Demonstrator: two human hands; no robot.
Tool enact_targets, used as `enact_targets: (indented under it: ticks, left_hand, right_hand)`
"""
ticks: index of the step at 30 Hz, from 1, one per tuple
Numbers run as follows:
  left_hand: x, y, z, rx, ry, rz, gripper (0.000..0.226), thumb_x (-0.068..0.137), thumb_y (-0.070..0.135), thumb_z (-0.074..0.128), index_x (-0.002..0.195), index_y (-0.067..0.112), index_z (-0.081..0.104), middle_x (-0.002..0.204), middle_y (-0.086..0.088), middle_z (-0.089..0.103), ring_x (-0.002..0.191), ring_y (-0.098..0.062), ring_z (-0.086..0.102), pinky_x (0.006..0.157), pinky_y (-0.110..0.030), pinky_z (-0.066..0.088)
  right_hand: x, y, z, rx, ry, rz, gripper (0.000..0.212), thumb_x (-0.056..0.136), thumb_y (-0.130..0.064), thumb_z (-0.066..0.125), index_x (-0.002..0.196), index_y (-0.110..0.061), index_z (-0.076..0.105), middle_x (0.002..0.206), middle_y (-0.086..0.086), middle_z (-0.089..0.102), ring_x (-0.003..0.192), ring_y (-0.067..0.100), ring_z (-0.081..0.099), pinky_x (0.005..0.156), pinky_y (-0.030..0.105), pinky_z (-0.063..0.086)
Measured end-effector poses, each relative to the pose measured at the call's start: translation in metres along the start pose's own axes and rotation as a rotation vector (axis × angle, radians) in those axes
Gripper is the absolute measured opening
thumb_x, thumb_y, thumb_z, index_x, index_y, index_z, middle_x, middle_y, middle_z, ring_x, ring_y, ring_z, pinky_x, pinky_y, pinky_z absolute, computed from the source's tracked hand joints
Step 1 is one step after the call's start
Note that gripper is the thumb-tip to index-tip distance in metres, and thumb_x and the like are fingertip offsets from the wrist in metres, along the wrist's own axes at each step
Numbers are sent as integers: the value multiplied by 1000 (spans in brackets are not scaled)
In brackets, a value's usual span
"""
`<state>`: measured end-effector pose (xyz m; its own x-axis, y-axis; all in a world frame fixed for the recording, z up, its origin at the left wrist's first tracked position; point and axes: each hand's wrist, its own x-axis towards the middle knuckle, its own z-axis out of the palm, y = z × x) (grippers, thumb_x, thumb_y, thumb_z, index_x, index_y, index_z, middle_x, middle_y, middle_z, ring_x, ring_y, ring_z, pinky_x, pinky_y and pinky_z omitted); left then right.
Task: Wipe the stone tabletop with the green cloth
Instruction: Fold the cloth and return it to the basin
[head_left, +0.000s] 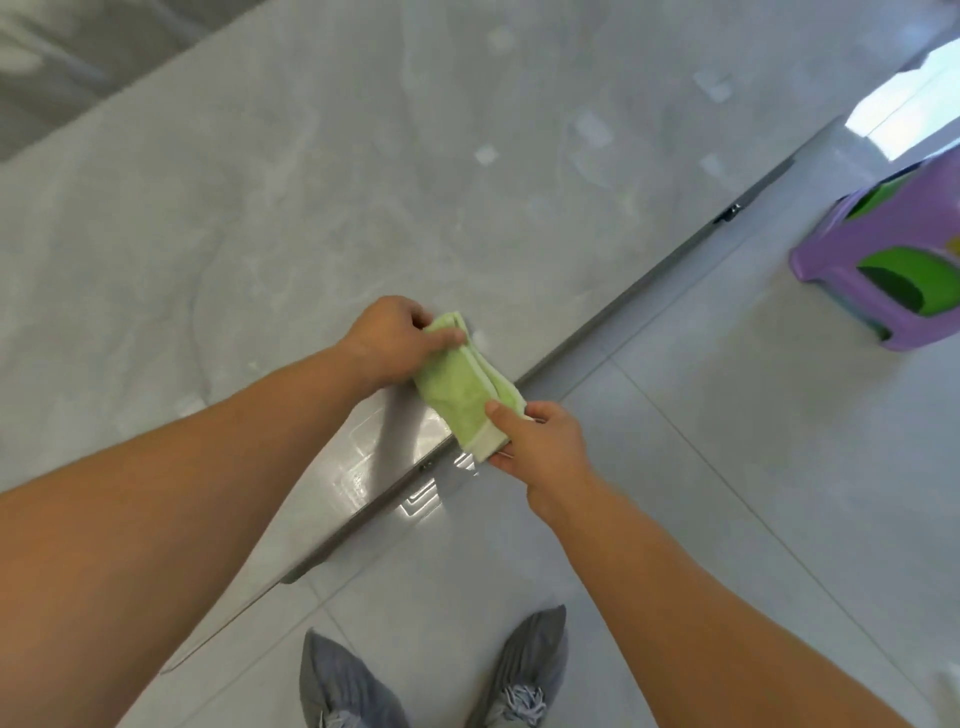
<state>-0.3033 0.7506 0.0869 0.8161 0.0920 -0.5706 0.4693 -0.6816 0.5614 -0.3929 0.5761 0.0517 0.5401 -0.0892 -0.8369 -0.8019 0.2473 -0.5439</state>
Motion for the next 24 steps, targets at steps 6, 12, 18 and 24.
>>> enact_targets:
  ticks: [6, 12, 18, 24]
  left_hand:
    - [-25, 86, 36, -520, -84, -62, 38, 83, 31, 80, 96, 0, 62, 88, -10, 66, 77, -19, 63, 78, -41, 57]
    - [-23, 197, 92, -646, -191, -74, 26, 87, 28, 75, 87, 14, 53, 78, -6, 69, 62, -11, 68, 58, -30, 58]
    - [17, 325, 152, -656, -356, 10, 35, 92, 24, 71, 122, 10, 59, 109, -13, 73, 85, -17, 72, 63, -29, 58]
    - [77, 438, 255, -689, -560, -89, 18, 96, 14, 64, 113, 8, 62, 106, -9, 74, 82, -15, 73, 71, -30, 61]
  right_hand:
    - [0, -75, -95, 87, -20, -102, 34, 81, -22, 80, 108, -12, 61, 109, 11, 71, 91, 23, 72, 68, 37, 60]
    - [0, -157, -184, 12, 33, -213, 35, 79, -27, 83, 106, -15, 63, 101, 4, 74, 89, 17, 73, 69, 33, 60]
    - [18, -250, -290, 56, 177, -256, 33, 80, -23, 81, 106, -16, 61, 108, 11, 71, 97, 26, 71, 78, 48, 61]
    - [75, -345, -418, 119, 361, -286, 36, 84, -19, 77, 114, -10, 60, 114, 11, 69, 94, 24, 71, 77, 46, 61]
